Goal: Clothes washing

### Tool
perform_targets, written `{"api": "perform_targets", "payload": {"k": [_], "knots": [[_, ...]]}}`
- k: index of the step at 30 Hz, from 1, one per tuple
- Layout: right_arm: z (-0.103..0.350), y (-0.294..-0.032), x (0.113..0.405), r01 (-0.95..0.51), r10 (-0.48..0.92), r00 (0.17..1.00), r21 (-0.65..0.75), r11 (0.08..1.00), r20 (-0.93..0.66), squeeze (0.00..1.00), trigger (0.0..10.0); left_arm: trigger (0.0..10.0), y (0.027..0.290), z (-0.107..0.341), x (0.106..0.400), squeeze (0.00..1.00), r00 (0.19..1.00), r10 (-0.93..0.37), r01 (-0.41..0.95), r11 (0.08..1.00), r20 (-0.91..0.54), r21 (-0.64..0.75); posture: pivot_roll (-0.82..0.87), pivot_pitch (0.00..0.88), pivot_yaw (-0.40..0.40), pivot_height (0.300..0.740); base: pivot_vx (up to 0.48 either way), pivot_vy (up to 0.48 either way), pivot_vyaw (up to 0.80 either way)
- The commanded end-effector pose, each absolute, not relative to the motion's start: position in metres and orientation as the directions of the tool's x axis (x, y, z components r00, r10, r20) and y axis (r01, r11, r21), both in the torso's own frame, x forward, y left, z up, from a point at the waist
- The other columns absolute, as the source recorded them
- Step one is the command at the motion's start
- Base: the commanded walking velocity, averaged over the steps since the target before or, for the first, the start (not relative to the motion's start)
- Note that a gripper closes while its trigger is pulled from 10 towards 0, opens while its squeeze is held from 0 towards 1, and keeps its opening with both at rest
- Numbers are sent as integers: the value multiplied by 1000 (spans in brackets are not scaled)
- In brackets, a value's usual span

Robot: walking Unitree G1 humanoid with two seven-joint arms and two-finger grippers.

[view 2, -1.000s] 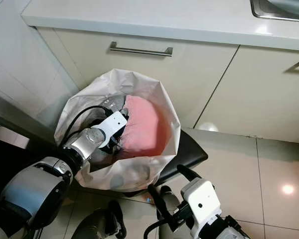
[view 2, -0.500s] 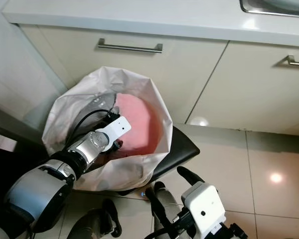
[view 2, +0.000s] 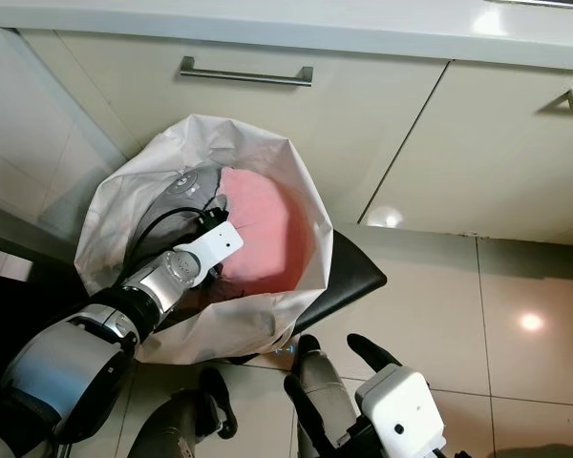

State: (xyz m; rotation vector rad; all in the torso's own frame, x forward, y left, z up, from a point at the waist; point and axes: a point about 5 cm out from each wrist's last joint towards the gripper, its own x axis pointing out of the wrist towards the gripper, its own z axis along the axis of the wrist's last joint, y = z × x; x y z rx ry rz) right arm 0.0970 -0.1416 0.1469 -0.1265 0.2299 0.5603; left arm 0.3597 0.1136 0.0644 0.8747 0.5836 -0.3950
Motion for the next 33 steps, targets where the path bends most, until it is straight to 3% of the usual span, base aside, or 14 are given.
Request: {"api": "perform_targets", "payload": {"k": [1, 17, 31, 33], "knots": [[148, -140, 91, -539, 512, 816, -35, 841, -266, 0, 10000, 0, 120, 56, 355, 0, 761, -61, 546, 599, -646, 585, -612, 400, 65, 740, 0, 0, 0], [146, -144, 85, -520, 491, 821, -24, 854, -292, 0, 10000, 0, 118, 46, 347, 0, 756, -91, 592, 520, -649, 616, -622, 421, 55, 740, 0, 0, 0], [142, -145, 91, -505, 479, 832, -24, 863, -279, 0, 10000, 0, 108, 73, 365, 0, 806, -180, 440, 820, -564, 367, -600, 400, 58, 740, 0, 0, 0], [140, -145, 97, -503, 479, 837, -28, 864, -266, 0, 10000, 0, 106, 86, 372, 0, 832, -213, 382, 890, -512, 251, -583, 379, 67, 740, 0, 0, 0]]}}
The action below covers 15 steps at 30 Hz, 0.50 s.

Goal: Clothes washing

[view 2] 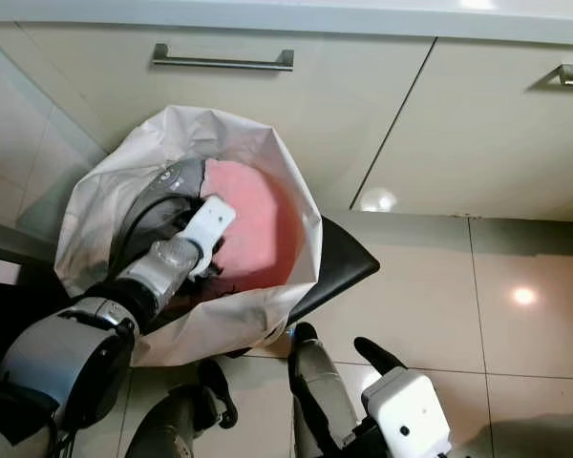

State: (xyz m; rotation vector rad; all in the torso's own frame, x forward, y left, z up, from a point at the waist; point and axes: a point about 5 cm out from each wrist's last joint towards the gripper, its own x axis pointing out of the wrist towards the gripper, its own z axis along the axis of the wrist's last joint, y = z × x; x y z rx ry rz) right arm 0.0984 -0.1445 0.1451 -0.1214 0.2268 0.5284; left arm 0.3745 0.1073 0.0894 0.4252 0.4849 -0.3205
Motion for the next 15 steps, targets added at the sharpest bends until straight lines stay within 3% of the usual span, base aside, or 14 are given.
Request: {"api": "perform_targets", "payload": {"k": [1, 8, 13, 14, 15], "knots": [[139, -145, 98, -503, 479, 837, -30, 864, -264, 0, 10000, 0, 106, 89, 374, 0, 837, -217, 370, 901, -502, 226, -580, 373, 68, 740, 0, 0, 0], [134, -145, 118, -501, 482, 850, -45, 864, -211, 0, 10000, 0, 119, 112, 387, 0, 885, -222, 293, 948, -409, 121, -528, 311, 83, 740, 0, 0, 0], [132, -144, 128, -508, 492, 850, -47, 860, -188, 0, 10000, 0, 136, 111, 387, 0, 895, -135, 316, 865, -425, 390, -502, 302, 85, 740, 0, 0, 0], [132, -143, 129, -512, 496, 848, -46, 858, -187, 0, 10000, 3804, 138, 112, 387, 1000, 899, -127, 314, 854, -419, 414, -502, 304, 82, 740, 0, 0, 0], [132, -142, 129, -516, 500, 845, -46, 855, -187, 0, 10000, 10000, 140, 114, 389, 1000, 907, -112, 311, 829, -407, 465, -505, 310, 80, 740, 0, 0, 0]]}}
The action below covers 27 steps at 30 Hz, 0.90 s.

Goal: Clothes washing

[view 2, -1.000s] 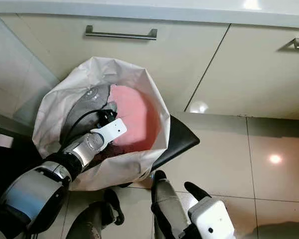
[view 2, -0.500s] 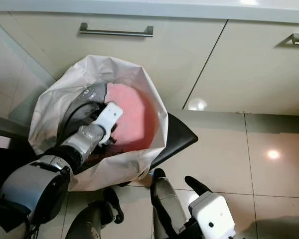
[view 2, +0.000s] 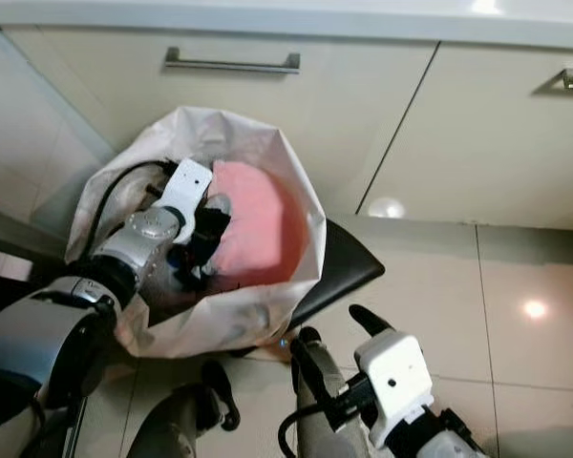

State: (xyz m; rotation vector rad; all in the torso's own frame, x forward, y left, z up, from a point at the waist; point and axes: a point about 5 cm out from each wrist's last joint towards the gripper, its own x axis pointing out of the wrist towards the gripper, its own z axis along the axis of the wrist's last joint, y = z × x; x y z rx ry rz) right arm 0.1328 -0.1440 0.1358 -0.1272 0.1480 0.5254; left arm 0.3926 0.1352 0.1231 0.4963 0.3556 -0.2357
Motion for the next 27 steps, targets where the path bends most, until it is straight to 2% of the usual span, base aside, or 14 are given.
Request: {"api": "perform_targets", "payload": {"k": [1, 7, 15, 27], "knots": [[131, -140, 127, -522, 506, 841, -42, 852, -190, 0, 10000, 10000, 143, 121, 392, 1000, 923, -84, 303, 761, -377, 573, -511, 317, 78, 740, 0, 0, 0], [129, -142, 122, -520, 502, 839, -36, 853, -210, 0, 10000, 10000, 140, 128, 395, 1000, 927, -89, 317, 702, -364, 638, -523, 326, 81, 740, 0, 0, 0], [129, -139, 115, -513, 496, 840, -28, 858, -218, 0, 10000, 10000, 124, 119, 391, 1000, 868, -142, 421, 718, -476, 554, -530, 338, 93, 740, 0, 0, 0], [126, -140, 114, -507, 490, 842, -21, 862, -226, 0, 10000, 10000, 135, 113, 388, 1000, 825, -131, 497, 631, -550, 596, -514, 343, 89, 740, 0, 0, 0]]}}
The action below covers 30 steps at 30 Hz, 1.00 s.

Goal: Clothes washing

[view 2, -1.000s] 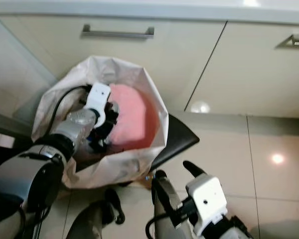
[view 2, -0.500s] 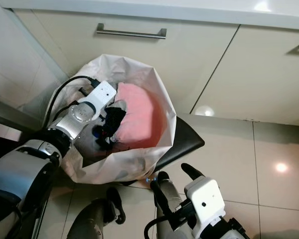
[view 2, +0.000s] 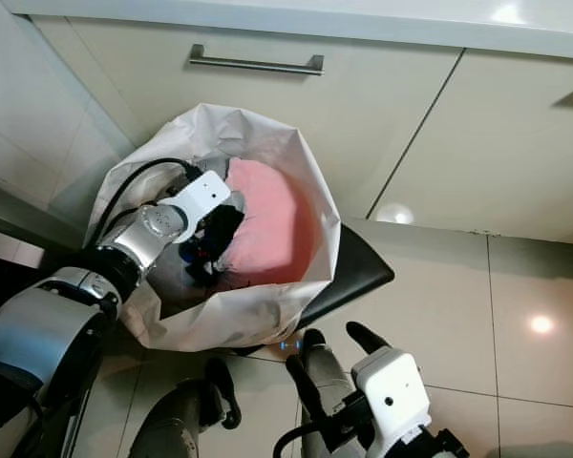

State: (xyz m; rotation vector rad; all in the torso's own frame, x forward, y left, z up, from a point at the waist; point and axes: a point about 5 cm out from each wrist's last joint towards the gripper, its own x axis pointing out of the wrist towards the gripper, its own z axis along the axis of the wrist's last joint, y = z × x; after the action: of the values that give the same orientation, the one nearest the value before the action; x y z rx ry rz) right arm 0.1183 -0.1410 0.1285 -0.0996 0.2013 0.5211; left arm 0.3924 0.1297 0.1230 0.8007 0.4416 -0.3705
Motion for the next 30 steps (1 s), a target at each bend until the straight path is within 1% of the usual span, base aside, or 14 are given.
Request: {"api": "perform_targets", "payload": {"k": [1, 3, 8, 13, 15, 17, 19, 20, 22, 25, 30], "knots": [[125, -140, 115, -509, 492, 840, -21, 860, -227, 0, 10000, 10000, 136, 113, 388, 1000, 824, -129, 499, 626, -551, 599, -508, 343, 86, 740, 0, 0, 0], [124, -140, 115, -512, 495, 839, -20, 859, -228, 0, 10000, 10000, 136, 111, 387, 1000, 818, -127, 511, 606, -560, 609, -508, 343, 84, 740, 0, 0, 0], [125, -139, 115, -516, 500, 837, -18, 856, -224, 0, 10000, 10000, 136, 103, 382, 1000, 811, -129, 518, 614, -571, 596, -514, 343, 80, 740, 0, 0, 0], [126, -139, 114, -521, 505, 834, -16, 853, -222, 0, 10000, 10000, 138, 94, 378, 1000, 788, -114, 554, 562, -605, 614, -522, 347, 77, 740, 0, 0, 0], [127, -137, 111, -525, 510, 831, -13, 851, -222, 0, 10000, 10000, 140, 89, 375, 1000, 761, -111, 582, 552, -639, 598, -526, 351, 76, 740, 0, 0, 0], [128, -137, 111, -526, 510, 830, -12, 850, -223, 0, 10000, 10000, 140, 88, 374, 1000, 752, -110, 591, 550, -650, 590, -528, 352, 75, 740, 0, 0, 0], [128, -136, 109, -527, 511, 829, -10, 850, -227, 0, 10000, 10000, 141, 86, 372, 1000, 734, -116, 604, 562, -669, 566, -531, 350, 76, 740, 0, 0, 0], [128, -137, 107, -527, 511, 828, -8, 850, -229, 0, 10000, 10000, 141, 84, 371, 1000, 712, -125, 628, 556, -691, 545, -534, 351, 76, 740, 0, 0, 0], [128, -137, 106, -527, 511, 828, -7, 850, -232, 0, 10000, 10000, 140, 82, 370, 1000, 700, -133, 636, 562, -701, 529, -534, 348, 78, 740, 0, 0, 0], [128, -138, 104, -526, 510, 827, -6, 850, -235, 0, 10000, 10000, 139, 81, 368, 1000, 683, -136, 658, 540, -717, 524, -537, 348, 76, 740, 0, 0, 0], [126, -139, 101, -523, 506, 827, -5, 852, -244, 0, 10000, 10000, 135, 92, 375, 1000, 717, -165, 609, 620, -678, 494, -535, 352, 75, 740, 0, 0, 0]]}}
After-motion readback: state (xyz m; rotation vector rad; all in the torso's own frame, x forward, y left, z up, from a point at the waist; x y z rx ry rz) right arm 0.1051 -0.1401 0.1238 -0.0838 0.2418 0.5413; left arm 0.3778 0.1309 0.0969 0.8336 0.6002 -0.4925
